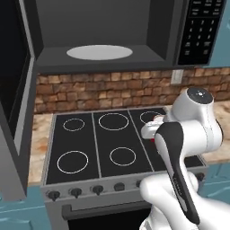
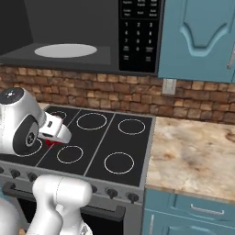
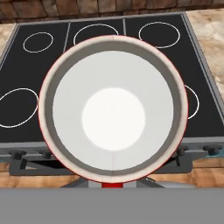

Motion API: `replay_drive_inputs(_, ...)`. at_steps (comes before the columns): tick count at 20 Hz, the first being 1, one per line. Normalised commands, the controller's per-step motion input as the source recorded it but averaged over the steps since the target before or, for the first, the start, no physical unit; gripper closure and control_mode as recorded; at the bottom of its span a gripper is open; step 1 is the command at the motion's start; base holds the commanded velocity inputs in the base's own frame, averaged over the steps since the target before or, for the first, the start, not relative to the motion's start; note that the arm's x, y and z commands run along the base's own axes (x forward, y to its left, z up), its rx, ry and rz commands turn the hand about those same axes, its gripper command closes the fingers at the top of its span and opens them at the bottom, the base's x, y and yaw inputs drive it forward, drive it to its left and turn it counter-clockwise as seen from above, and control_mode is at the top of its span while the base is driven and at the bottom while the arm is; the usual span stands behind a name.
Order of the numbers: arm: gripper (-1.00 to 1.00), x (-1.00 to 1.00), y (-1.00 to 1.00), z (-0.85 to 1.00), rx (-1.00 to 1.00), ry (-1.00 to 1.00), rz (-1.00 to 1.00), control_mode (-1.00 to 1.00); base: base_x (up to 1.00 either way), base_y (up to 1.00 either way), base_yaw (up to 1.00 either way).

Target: Pick the mug from the counter and place it inside the microwave. Then close the microwave.

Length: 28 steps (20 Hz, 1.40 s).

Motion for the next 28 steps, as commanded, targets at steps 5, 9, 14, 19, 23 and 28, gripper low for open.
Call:
replay_drive_inputs(5,1.0,0.0,0.0,0.0,0.0,0.0,0.0,1.0,0.54,0.52,-0.02)
replay_drive_inputs(9,1.0,0.0,0.0,0.0,0.0,0.0,0.0,1.0,0.4,0.57,0.04)
replay_drive_inputs(14,1.0,0.0,0.0,0.0,0.0,0.0,0.0,1.0,0.09,0.71,0.1)
replay_drive_inputs(19,1.0,0.0,0.0,0.0,0.0,0.0,0.0,1.0,-0.05,0.52,0.05)
replay_drive_inputs(23,1.0,0.0,0.0,0.0,0.0,0.0,0.0,1.0,0.33,0.05,0.0)
replay_drive_inputs(28,1.0,0.0,0.0,0.0,0.0,0.0,0.0,1.0,0.0,0.0,0.0)
